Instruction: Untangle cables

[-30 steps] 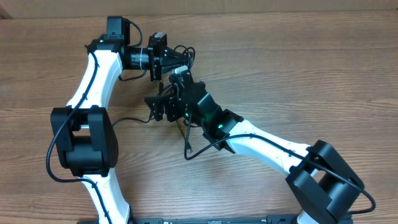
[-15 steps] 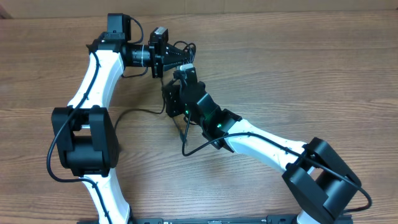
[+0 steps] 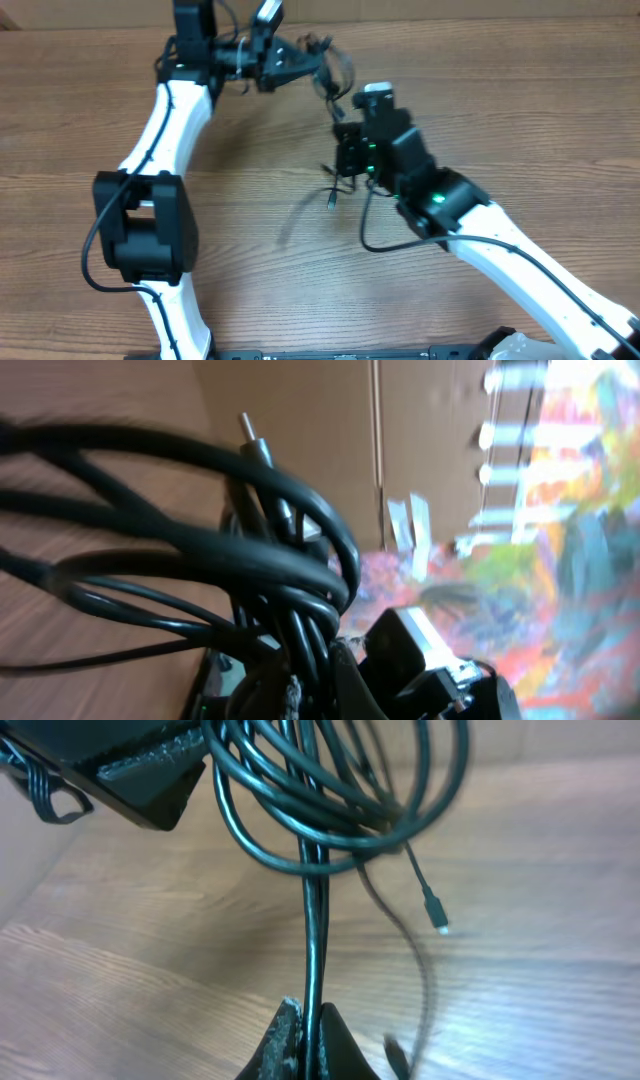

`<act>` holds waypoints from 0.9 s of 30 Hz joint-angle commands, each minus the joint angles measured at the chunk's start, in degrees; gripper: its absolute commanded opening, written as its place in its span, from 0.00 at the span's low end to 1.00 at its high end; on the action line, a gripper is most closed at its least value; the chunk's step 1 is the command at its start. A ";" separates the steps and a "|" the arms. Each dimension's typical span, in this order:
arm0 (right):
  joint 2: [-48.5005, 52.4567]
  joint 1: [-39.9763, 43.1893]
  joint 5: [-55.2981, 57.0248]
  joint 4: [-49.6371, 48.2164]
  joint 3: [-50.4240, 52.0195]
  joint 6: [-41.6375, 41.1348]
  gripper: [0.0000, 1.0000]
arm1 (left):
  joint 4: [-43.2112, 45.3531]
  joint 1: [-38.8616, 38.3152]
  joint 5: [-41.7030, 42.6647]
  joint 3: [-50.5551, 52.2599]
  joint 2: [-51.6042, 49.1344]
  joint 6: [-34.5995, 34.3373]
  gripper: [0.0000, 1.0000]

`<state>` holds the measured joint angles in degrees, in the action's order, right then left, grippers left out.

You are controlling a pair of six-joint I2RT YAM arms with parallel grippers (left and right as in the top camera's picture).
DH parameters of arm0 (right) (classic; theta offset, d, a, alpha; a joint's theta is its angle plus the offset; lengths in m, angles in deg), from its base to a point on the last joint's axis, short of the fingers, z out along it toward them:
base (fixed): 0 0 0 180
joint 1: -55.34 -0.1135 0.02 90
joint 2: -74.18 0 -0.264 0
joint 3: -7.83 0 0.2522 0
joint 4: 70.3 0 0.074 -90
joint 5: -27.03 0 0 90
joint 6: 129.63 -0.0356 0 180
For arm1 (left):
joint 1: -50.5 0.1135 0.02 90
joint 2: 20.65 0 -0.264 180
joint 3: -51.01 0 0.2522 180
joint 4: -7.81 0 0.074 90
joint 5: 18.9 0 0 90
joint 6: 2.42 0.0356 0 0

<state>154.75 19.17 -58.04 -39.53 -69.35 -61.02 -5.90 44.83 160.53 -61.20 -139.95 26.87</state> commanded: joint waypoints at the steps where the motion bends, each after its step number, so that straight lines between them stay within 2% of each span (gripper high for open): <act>1: -5.46 4.48 1.09 1.99 -0.04 9.68 0.04 | 27.65 -5.40 -0.68 -2.78 1.92 -22.14 0.04; 5: -7.63 9.81 1.07 4.37 -0.04 14.97 0.04 | 60.28 -7.87 -4.87 -3.10 1.92 -37.03 0.04; 7: -7.87 12.33 1.05 5.53 -0.04 18.23 0.04 | 68.41 -7.91 -4.42 -3.06 1.90 -38.77 0.04; 8: -7.87 13.22 1.05 6.03 -0.04 19.89 0.04 | 69.59 -7.91 -3.32 -3.06 1.90 -38.75 0.04; 11: -7.82 15.39 1.14 8.35 -0.04 24.35 0.04 | 67.89 -7.89 1.27 -2.16 1.77 -37.24 0.04; 14: -7.82 16.76 4.83 9.66 -0.04 25.07 0.04 | 67.08 -7.87 1.22 2.03 1.57 -34.05 0.04; 17: -7.82 17.25 13.57 10.23 -0.04 24.83 0.05 | 62.69 -7.56 1.22 7.72 1.55 -27.26 0.04; 19: -7.82 17.22 19.69 10.80 -0.04 24.83 0.07 | 57.33 -7.30 1.22 13.77 1.55 -19.87 0.04; 23: -7.82 17.22 14.97 12.13 -0.02 24.65 0.09 | 53.22 -7.32 1.22 20.92 1.55 -11.39 0.04; 27: -7.56 17.22 -0.13 14.53 0.11 24.44 0.07 | 52.22 -6.99 1.22 27.63 1.55 -3.65 0.04</act>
<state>147.47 35.89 -48.86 -24.99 -69.22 -36.25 46.36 37.11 160.55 -37.40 -139.17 12.68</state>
